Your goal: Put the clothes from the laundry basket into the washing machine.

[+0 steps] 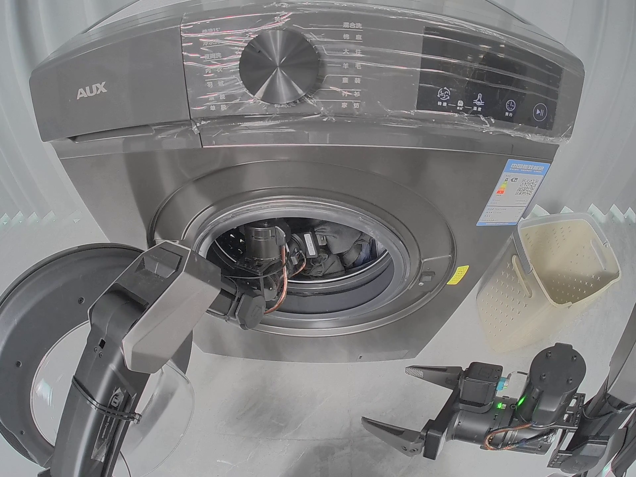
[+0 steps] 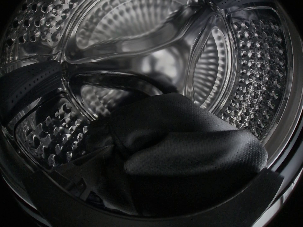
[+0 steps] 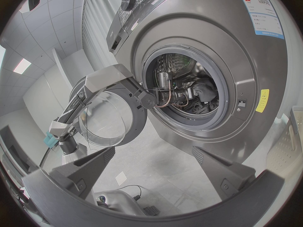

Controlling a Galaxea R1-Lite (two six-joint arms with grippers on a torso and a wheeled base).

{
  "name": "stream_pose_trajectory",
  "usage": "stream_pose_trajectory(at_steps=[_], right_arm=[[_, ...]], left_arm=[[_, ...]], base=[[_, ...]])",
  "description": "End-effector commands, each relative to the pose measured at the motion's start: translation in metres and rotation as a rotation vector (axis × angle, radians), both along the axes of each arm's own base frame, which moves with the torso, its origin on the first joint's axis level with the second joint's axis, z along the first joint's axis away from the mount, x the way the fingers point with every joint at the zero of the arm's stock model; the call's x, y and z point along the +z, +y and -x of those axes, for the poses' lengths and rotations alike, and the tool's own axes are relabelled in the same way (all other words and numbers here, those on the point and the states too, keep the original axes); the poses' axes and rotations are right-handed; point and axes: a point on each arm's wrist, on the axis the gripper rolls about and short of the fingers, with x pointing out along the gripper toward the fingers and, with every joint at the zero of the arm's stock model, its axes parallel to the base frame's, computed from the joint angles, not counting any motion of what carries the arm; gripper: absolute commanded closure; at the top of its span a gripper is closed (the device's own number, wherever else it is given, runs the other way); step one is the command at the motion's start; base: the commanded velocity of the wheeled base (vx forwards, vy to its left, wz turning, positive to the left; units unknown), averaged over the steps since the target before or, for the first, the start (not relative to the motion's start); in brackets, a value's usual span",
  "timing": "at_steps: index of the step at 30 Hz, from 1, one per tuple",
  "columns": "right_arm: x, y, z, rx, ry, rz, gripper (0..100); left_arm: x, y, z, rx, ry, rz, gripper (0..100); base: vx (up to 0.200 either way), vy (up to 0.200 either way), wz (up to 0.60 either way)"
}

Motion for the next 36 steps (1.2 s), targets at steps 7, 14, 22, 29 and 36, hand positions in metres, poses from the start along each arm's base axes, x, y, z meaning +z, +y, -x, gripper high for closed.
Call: stream_pose_trajectory(at_steps=[7,14,22,29,36], right_arm=[[0.0,0.0,0.0,-0.001,0.001,0.001,0],[0.0,-0.001,0.0,-0.004,0.002,0.002,0],[0.0,-0.001,0.0,-0.002,0.002,0.002,0],[0.0,-0.001,-0.002,-0.01,0.001,0.001,0],[0.0,0.0,-0.002,-0.005,-0.002,-0.002,0]], left_arm=[[0.007,-0.002,0.03,-0.04,0.07,-0.03,0],[0.011,-0.003,0.074,-0.182,0.203,-0.11,0],[0.021,0.007,0.095,-0.309,0.251,-0.156,0],[0.032,0.004,0.086,-0.343,0.192,-0.125,0],[0.003,0.003,0.069,-0.292,0.168,-0.167,0]], base=[[0.0,0.0,0.0],[0.0,0.0,0.0],[0.0,0.0,0.0],[0.0,0.0,0.0],[0.0,0.0,0.0]])
